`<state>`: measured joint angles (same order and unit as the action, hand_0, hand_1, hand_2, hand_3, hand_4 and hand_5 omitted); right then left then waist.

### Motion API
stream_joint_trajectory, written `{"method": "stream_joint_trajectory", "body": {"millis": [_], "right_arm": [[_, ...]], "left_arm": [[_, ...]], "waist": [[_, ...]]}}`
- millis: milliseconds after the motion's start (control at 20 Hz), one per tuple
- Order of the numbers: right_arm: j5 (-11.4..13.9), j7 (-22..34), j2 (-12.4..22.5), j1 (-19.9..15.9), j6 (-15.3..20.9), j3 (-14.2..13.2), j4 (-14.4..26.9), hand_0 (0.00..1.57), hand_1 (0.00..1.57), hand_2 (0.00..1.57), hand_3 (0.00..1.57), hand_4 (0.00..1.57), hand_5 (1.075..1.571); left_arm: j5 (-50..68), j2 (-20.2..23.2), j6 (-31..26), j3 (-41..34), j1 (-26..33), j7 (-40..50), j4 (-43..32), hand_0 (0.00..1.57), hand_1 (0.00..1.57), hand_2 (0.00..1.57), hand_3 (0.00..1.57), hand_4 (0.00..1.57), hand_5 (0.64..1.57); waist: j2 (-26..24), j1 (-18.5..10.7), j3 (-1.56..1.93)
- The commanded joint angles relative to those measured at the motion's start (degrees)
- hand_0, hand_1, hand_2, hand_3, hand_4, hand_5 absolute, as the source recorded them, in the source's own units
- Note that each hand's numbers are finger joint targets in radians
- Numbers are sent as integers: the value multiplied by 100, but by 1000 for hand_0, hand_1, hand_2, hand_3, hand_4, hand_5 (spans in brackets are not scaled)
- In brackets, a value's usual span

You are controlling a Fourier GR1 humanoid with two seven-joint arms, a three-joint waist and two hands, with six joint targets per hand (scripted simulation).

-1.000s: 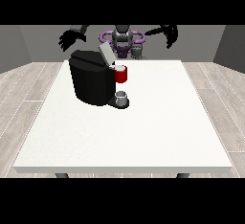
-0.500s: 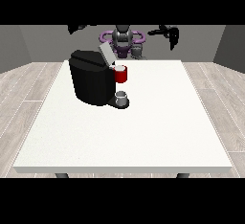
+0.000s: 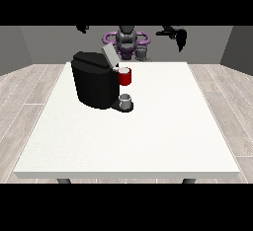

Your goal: Insert the coffee pod into the coffee machine and close the lid

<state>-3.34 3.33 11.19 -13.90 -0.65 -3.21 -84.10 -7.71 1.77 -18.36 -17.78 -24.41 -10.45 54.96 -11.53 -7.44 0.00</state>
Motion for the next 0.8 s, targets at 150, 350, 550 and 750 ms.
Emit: {"method": "stream_joint_trajectory", "body": {"millis": [150,350,550,750], "right_arm": [[82,-67,-58,-374,-252,138,47,0,0,0,0,123,1571],[-3,-310,-187,-654,-262,6,570,0,0,0,0,0,1571],[-23,-245,-150,-1025,-224,-179,998,0,0,0,0,0,1571],[1,-550,-123,-1270,-197,-356,1526,0,0,0,0,0,1571]], "left_arm": [[410,-64,367,183,482,342,915,0,0,0,0,0,1571],[493,-148,360,379,472,364,1317,0,0,0,0,0,1571],[554,12,348,496,641,666,1774,0,0,0,0,0,1571],[658,-167,454,784,689,1194,2359,0,0,0,0,0,1571]], "waist": [[456,137,0],[837,-36,1],[1000,-42,0],[1077,-215,2]]}}
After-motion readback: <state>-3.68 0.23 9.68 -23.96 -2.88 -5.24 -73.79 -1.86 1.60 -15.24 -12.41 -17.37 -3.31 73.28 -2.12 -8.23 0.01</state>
